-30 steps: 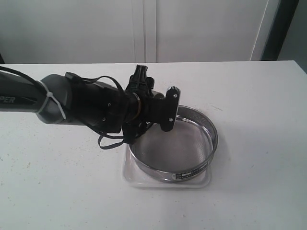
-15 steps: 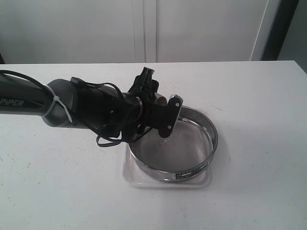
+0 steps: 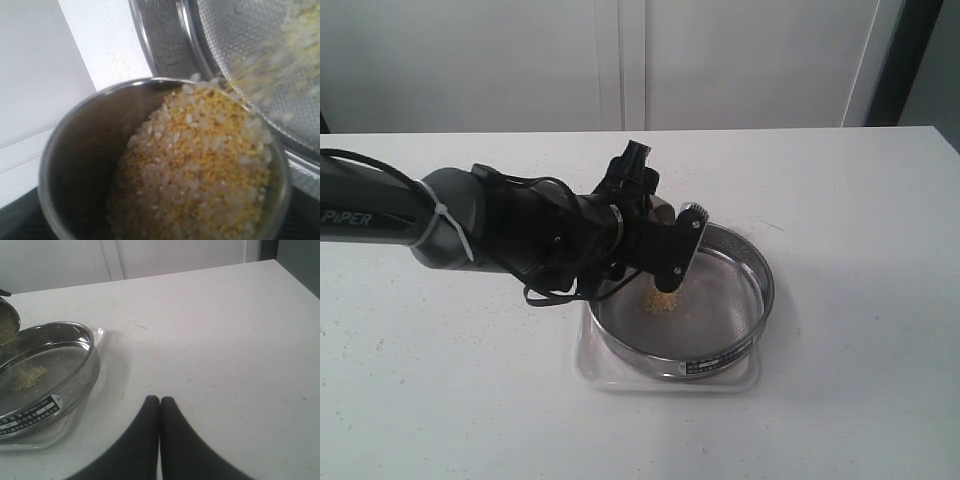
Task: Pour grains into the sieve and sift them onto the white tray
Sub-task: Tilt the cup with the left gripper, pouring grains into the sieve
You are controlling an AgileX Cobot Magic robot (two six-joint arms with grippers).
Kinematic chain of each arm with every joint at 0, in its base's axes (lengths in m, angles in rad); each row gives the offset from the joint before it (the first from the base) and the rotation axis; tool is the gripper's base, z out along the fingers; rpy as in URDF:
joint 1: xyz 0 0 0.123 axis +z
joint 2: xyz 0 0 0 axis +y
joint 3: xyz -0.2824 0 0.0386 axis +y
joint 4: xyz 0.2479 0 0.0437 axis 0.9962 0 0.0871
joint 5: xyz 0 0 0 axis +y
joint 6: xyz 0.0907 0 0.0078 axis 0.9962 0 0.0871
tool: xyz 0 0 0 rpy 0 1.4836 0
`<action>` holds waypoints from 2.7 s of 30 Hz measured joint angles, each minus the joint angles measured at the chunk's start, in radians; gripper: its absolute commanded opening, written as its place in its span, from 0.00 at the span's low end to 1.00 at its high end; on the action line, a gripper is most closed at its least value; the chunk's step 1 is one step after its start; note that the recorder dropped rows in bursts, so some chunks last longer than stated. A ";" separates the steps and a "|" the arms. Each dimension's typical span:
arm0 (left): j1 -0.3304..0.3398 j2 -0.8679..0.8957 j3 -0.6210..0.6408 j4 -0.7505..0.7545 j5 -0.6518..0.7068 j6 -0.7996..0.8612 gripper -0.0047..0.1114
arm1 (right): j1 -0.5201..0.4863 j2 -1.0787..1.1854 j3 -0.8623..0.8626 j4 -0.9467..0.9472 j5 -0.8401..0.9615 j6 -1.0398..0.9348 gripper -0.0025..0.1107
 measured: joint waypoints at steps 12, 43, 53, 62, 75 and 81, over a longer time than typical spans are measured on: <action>-0.036 0.000 0.000 0.002 0.035 0.000 0.04 | 0.000 0.000 0.000 0.000 0.000 0.015 0.02; -0.042 0.000 0.000 0.002 0.187 0.048 0.04 | 0.000 0.000 0.000 0.000 0.000 0.017 0.02; -0.042 0.000 0.000 0.002 0.189 0.135 0.04 | 0.000 0.000 0.000 0.000 0.000 0.019 0.02; -0.050 0.000 0.000 0.002 0.191 0.269 0.04 | 0.000 0.000 0.000 0.000 0.000 0.019 0.02; -0.061 0.027 -0.001 0.004 0.265 0.426 0.04 | 0.000 0.000 0.000 0.000 0.000 0.019 0.02; -0.066 0.027 -0.001 0.004 0.321 0.440 0.04 | 0.000 0.000 0.000 0.000 0.000 0.019 0.02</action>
